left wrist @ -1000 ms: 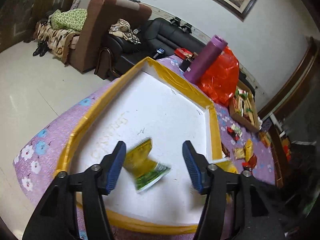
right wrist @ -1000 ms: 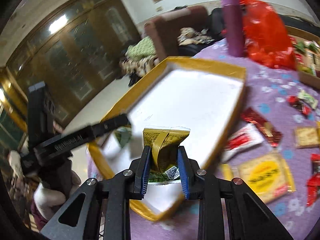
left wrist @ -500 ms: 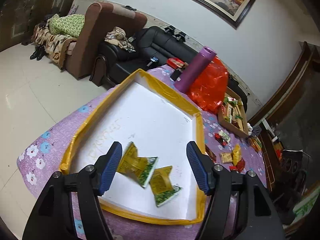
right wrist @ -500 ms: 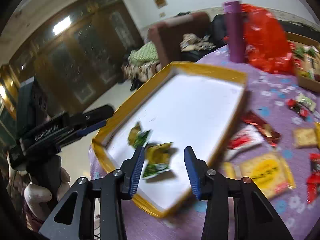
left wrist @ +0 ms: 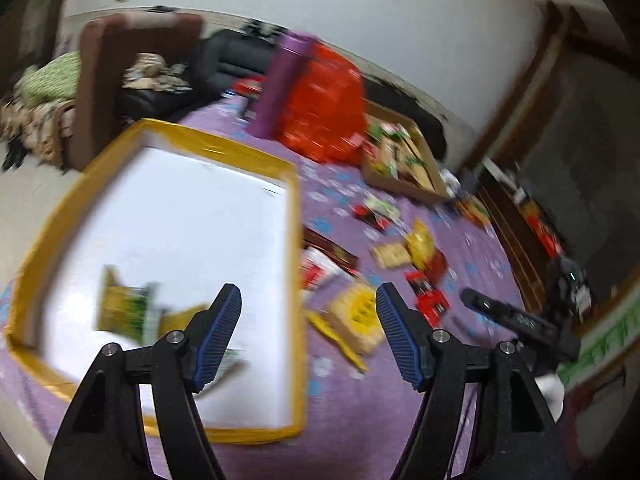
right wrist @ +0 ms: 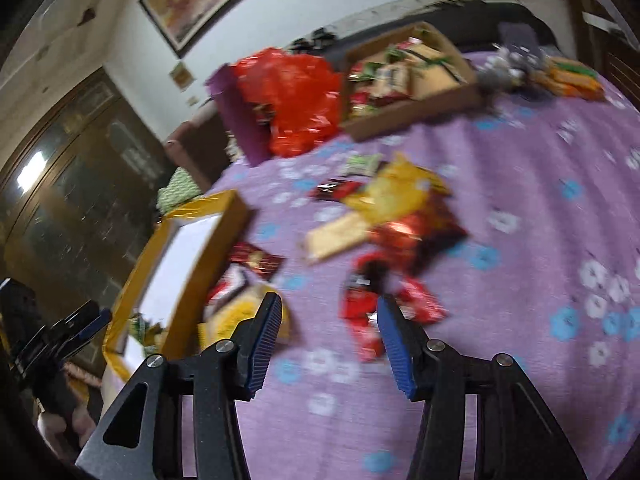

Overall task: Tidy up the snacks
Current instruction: 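Grasp the yellow cracker pack with the left gripper while the right grasps a red candy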

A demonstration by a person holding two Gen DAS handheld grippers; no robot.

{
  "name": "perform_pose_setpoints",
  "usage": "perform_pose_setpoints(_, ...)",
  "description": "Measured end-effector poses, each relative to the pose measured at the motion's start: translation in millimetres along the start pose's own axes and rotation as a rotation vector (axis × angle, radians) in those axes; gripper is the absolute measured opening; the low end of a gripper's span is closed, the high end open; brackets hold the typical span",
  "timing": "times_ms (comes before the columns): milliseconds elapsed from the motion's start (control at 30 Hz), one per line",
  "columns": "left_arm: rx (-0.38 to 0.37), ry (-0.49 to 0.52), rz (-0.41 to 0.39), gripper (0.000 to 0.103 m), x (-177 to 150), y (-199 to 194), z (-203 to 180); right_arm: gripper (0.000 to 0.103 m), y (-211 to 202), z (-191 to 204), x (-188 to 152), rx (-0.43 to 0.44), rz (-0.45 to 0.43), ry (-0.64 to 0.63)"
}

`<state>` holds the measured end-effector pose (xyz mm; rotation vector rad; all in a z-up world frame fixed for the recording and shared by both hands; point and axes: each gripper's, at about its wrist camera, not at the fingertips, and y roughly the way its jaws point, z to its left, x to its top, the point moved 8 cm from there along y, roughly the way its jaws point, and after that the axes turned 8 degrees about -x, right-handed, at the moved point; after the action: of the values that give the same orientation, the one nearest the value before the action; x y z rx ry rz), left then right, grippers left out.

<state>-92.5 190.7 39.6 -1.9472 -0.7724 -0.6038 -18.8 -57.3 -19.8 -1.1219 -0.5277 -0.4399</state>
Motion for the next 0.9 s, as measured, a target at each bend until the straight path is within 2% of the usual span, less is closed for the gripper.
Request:
perform_pose_setpoints(167,-0.011,0.144,0.118,0.072,-15,38,-41,0.058,15,-12,-5,-0.020,0.029,-0.001)
perform_pose_setpoints(400,0.073,0.258,0.257,0.073,-29,95,-50,0.058,28,-3,9,-0.049,0.027,-0.068)
perform_pose_setpoints(600,0.120,0.301,0.327,0.073,-34,126,-45,0.058,60,21,12,-0.108,0.074,-0.176)
perform_pose_setpoints(767,0.106,0.339,0.348,0.077,-34,137,-49,0.058,78,31,7,-0.143,0.087,-0.234)
perform_pose_setpoints(800,0.103,0.340,0.350,0.078,-34,139,-50,0.055,80,32,6,-0.146,0.086,-0.242)
perform_pose_setpoints(867,0.087,0.341,0.356,0.081,-35,142,-52,0.043,80,31,5,-0.158,0.075,-0.259)
perform_pose_setpoints(900,0.082,0.352,0.360,0.082,-37,142,-54,0.027,80,30,4,-0.167,0.076,-0.271)
